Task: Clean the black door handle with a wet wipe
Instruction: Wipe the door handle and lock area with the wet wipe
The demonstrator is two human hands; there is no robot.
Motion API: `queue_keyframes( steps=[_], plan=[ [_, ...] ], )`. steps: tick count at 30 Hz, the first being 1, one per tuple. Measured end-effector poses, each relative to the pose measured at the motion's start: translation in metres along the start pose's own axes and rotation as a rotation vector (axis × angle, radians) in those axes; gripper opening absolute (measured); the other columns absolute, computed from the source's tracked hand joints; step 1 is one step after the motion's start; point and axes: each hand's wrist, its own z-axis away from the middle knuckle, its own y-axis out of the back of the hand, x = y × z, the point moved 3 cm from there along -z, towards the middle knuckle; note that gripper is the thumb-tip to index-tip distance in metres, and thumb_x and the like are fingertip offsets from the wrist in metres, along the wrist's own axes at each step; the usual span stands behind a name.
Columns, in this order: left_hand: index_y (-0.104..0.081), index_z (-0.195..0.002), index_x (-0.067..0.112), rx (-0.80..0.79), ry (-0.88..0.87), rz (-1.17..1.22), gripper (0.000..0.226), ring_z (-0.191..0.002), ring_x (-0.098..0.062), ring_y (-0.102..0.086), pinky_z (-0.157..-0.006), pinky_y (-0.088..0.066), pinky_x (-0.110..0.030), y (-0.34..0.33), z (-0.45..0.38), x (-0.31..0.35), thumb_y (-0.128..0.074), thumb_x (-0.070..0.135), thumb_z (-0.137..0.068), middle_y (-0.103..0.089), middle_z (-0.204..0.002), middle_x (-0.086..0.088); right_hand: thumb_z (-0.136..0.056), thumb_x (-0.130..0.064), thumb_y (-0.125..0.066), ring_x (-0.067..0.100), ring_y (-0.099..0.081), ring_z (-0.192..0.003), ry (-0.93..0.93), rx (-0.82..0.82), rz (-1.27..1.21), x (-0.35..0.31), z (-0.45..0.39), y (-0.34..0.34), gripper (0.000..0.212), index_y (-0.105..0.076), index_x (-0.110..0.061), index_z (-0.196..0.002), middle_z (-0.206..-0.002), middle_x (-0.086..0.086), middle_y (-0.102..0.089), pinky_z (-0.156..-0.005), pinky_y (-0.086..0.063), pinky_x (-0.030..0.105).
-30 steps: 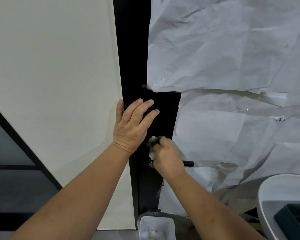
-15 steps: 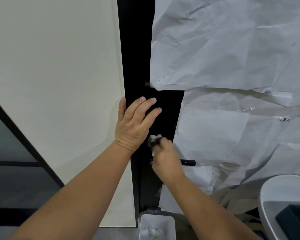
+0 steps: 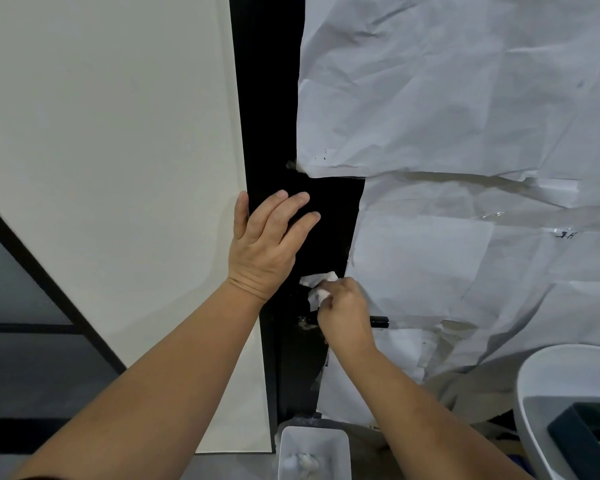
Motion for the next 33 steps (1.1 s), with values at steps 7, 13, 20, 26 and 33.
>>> queue_keyframes(
  steps=[7,13,20,26,33],
  plan=[
    [-0.068,-0.106,0.029,0.001,-0.003,-0.013,0.036,-0.121,-0.019,-0.05,-0.119,-0.018,-0.049,0.0,0.001,-0.001,-0.065,-0.002,-0.088,-0.055,-0.126,0.006,-0.074,0.01,-0.052,0.02,-0.053,-0.087,0.14,-0.065,0.154,-0.002,0.003,-0.007,0.033,-0.066,-0.005,-0.101,-0.098,0.008,-0.055,-0.075,-0.041,0.017],
    [-0.066,-0.108,0.029,0.001,0.005,0.004,0.034,-0.12,-0.019,-0.049,-0.119,-0.017,-0.048,0.0,-0.001,0.0,-0.065,0.0,-0.09,-0.054,-0.126,0.006,-0.084,-0.012,-0.048,0.019,-0.054,-0.093,-0.322,-0.116,0.129,-0.004,-0.003,0.011,0.032,-0.067,-0.027,-0.105,-0.093,0.0,-0.062,-0.086,-0.028,0.032],
    [-0.07,-0.105,0.028,-0.014,0.011,0.008,0.029,-0.121,-0.019,-0.049,-0.118,-0.02,-0.049,0.001,-0.001,0.001,-0.066,0.003,-0.091,-0.055,-0.125,0.007,-0.085,-0.014,-0.043,0.022,-0.05,-0.077,-0.581,-0.394,0.333,0.003,-0.016,0.007,0.017,-0.058,-0.018,-0.078,-0.069,0.001,-0.054,-0.08,-0.03,0.037],
    [-0.075,-0.098,0.027,-0.007,0.01,-0.015,0.027,-0.119,-0.019,-0.05,-0.118,-0.02,-0.048,0.001,-0.002,0.0,-0.065,0.003,-0.092,-0.056,-0.123,0.007,-0.084,-0.007,-0.043,0.022,-0.051,-0.089,-0.527,-0.175,0.073,0.009,-0.008,0.01,0.039,-0.067,-0.028,-0.106,-0.09,0.004,-0.067,-0.085,-0.027,0.033],
    [-0.076,-0.098,0.027,-0.01,0.014,-0.022,0.028,-0.12,-0.019,-0.049,-0.119,-0.017,-0.047,0.001,-0.002,0.001,-0.066,0.002,-0.091,-0.056,-0.123,0.007,-0.081,-0.006,-0.04,0.025,-0.057,-0.084,-0.54,-0.301,0.26,0.013,-0.019,0.005,0.025,-0.063,-0.018,-0.08,-0.071,0.002,-0.057,-0.071,-0.032,0.034]
  ],
)
